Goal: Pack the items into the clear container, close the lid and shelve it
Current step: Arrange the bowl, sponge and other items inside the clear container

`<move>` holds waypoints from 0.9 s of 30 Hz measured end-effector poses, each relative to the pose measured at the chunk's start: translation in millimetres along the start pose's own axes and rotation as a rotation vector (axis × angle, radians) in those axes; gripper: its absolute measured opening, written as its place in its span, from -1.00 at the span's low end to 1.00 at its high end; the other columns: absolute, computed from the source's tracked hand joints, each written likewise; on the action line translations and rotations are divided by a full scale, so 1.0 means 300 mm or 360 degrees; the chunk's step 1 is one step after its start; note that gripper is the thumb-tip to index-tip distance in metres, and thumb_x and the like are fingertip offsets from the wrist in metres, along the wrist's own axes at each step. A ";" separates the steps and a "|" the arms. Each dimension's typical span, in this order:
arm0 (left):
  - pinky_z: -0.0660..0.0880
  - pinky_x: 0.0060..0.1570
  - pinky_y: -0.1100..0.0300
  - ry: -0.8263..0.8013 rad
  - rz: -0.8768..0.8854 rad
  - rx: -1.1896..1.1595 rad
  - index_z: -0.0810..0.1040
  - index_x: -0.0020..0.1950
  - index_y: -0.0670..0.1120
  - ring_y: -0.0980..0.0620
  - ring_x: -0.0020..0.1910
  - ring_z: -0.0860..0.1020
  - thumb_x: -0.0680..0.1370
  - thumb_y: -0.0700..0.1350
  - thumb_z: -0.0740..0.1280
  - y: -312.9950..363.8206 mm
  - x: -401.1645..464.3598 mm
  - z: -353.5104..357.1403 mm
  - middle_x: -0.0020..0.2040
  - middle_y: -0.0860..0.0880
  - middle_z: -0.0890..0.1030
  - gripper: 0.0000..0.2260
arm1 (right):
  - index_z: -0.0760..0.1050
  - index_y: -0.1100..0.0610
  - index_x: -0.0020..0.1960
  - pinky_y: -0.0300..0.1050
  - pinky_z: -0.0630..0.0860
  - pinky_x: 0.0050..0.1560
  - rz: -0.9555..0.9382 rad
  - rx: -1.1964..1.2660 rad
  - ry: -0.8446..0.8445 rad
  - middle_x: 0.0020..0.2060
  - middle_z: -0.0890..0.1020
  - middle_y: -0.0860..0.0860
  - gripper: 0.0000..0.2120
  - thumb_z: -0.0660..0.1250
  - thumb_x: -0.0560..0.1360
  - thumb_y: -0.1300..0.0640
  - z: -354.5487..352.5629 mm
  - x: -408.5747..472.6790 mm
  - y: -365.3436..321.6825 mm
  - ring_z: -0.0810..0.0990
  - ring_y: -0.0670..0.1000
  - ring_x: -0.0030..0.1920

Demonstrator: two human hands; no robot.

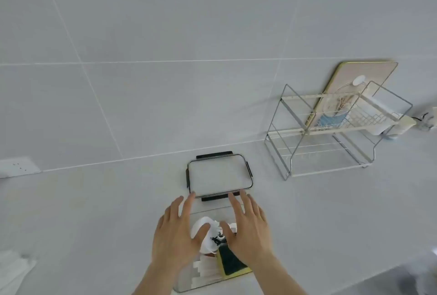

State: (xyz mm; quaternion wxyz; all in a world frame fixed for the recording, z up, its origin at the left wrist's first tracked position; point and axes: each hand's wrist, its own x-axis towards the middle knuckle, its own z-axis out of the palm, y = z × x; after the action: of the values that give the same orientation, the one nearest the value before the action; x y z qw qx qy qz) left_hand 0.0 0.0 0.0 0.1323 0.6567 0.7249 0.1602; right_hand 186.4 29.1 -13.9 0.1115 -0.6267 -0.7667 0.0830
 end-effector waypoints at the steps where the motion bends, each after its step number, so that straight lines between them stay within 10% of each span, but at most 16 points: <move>1: 0.40 0.29 0.16 -0.0053 -0.0012 -0.0065 0.06 0.55 0.18 0.04 0.39 0.37 0.47 0.37 0.14 -0.001 -0.003 0.016 0.47 0.07 0.31 -0.30 | 0.24 -0.03 0.53 0.04 0.40 0.38 -0.0013 0.0033 -0.0061 0.49 0.38 0.08 -0.36 0.25 0.51 -0.18 0.013 -0.007 0.003 0.35 0.15 0.48; 5: 0.50 -0.02 0.18 -0.0214 -0.0200 -0.0170 0.22 0.42 0.11 0.06 0.23 0.48 0.49 0.30 0.23 0.005 -0.018 0.091 0.30 0.11 0.40 -0.43 | 0.44 0.01 0.33 -0.08 0.58 0.04 0.0009 0.0103 -0.0195 0.16 0.60 -0.03 -0.51 0.40 0.43 -0.01 0.085 -0.036 0.021 0.60 0.07 0.13; 16: 0.39 -0.13 0.15 -0.0437 -0.0750 -0.0488 0.17 0.37 -0.02 -0.09 0.04 0.61 0.51 0.04 0.39 0.037 0.035 0.181 0.17 -0.07 0.59 -0.45 | 0.37 -0.03 0.37 -0.14 0.49 0.16 0.0072 0.0149 -0.0534 0.31 0.49 -0.12 -0.54 0.28 0.50 0.22 0.148 0.040 0.045 0.41 -0.03 0.35; 27: 0.38 -0.24 0.15 -0.0328 -0.0562 -0.0056 0.33 0.23 0.00 -0.02 -0.22 0.43 0.53 -0.05 0.27 0.015 0.071 0.092 0.09 0.02 0.59 -0.70 | 0.31 -0.06 0.47 -0.04 0.39 0.34 -0.0121 -0.0007 -0.0739 0.40 0.45 -0.06 -0.39 0.40 0.48 0.24 0.201 0.096 0.069 0.34 0.05 0.43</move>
State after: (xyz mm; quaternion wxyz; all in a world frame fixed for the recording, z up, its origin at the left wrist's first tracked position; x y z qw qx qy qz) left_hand 12.9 23.1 -22.9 0.2434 0.5300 0.8085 0.0790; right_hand 183.7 62.3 -75.6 -0.0663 -0.5616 -0.7951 0.2191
